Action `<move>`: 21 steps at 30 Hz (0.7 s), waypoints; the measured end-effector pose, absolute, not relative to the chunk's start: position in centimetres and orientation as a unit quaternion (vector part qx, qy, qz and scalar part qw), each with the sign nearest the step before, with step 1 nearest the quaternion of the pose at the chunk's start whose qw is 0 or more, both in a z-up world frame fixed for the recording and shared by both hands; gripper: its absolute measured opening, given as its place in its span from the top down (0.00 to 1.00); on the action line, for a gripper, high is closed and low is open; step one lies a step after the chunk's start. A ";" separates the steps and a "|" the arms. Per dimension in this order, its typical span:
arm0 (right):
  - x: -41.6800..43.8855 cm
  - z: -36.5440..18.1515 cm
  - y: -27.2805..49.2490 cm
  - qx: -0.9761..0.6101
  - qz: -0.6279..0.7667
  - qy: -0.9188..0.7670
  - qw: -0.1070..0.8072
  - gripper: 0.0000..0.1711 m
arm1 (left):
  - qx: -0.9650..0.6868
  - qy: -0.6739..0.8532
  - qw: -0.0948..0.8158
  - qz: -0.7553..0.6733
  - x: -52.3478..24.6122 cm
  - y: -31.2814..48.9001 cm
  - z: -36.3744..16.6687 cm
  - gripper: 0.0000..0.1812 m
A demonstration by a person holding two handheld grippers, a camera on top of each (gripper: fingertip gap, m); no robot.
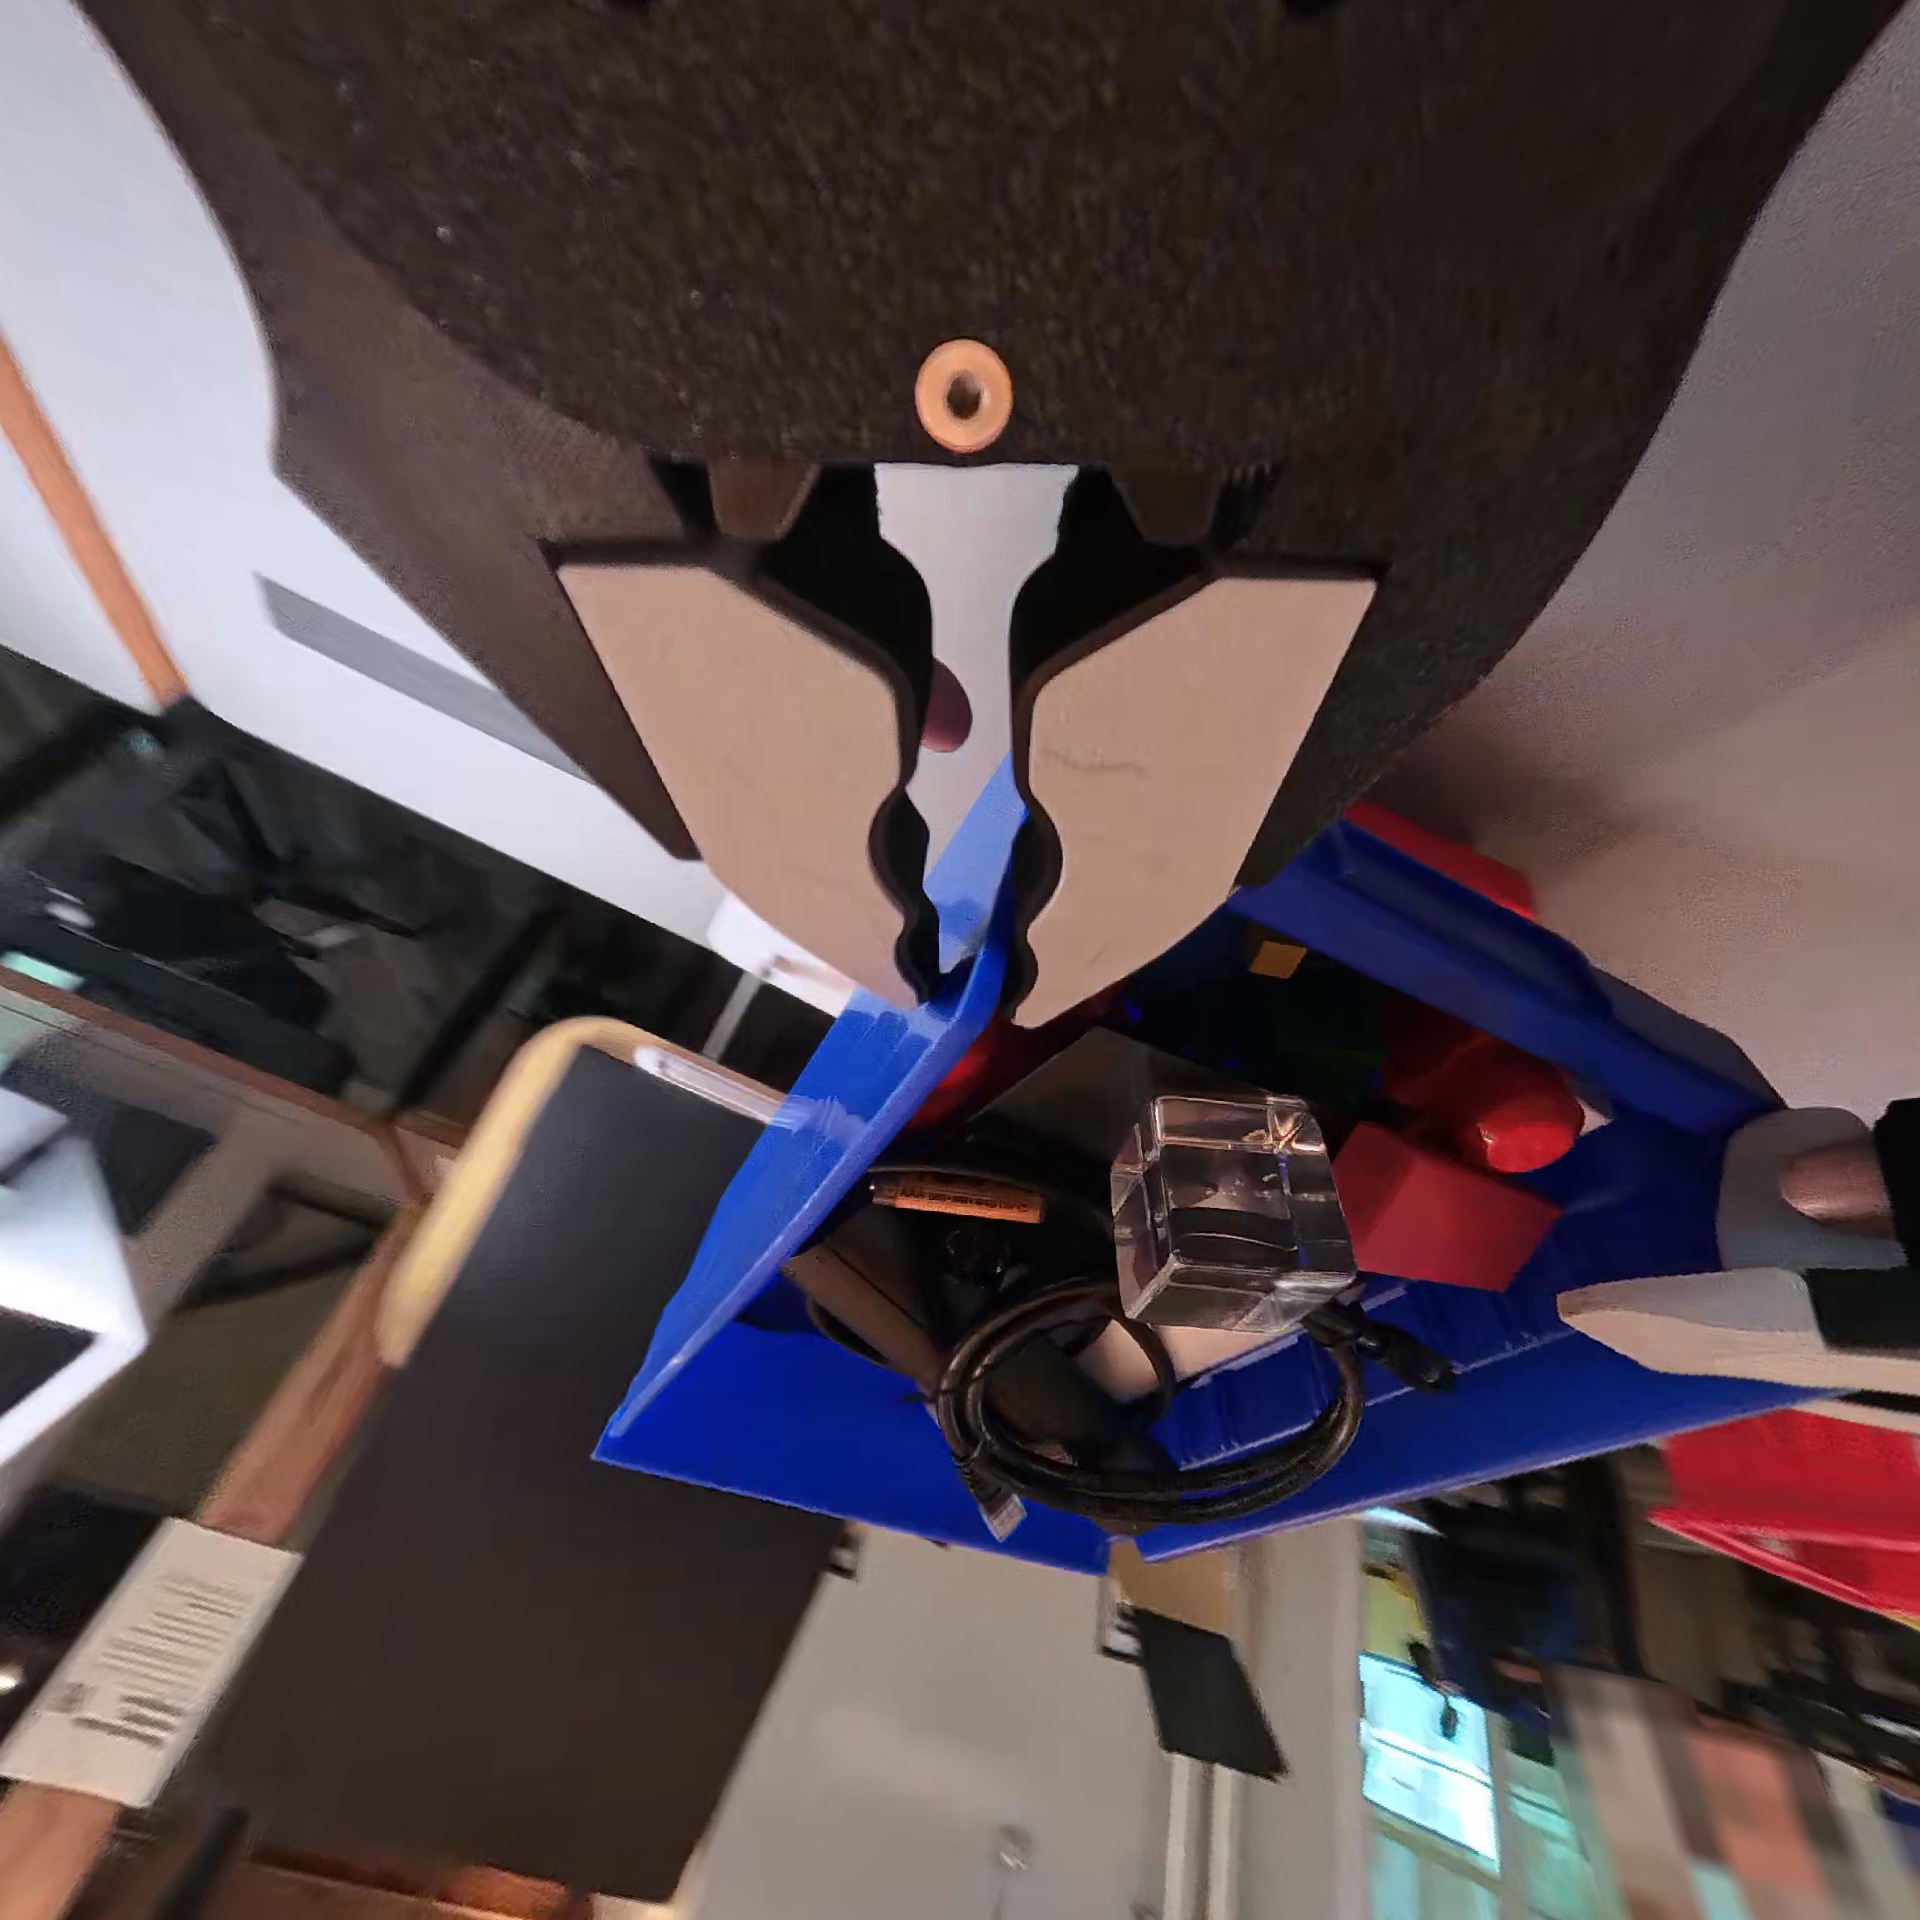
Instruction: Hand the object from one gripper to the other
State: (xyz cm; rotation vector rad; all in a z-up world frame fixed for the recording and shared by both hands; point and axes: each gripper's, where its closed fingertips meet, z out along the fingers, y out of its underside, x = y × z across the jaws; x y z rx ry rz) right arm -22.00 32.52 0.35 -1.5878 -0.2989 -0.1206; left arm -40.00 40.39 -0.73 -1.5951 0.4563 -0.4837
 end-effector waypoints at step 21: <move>-50.1 -18.4 42.7 -0.753 0.123 -0.295 0.576 0.93 | -0.815 0.035 0.576 -0.057 -68.4 42.9 -18.7 0.95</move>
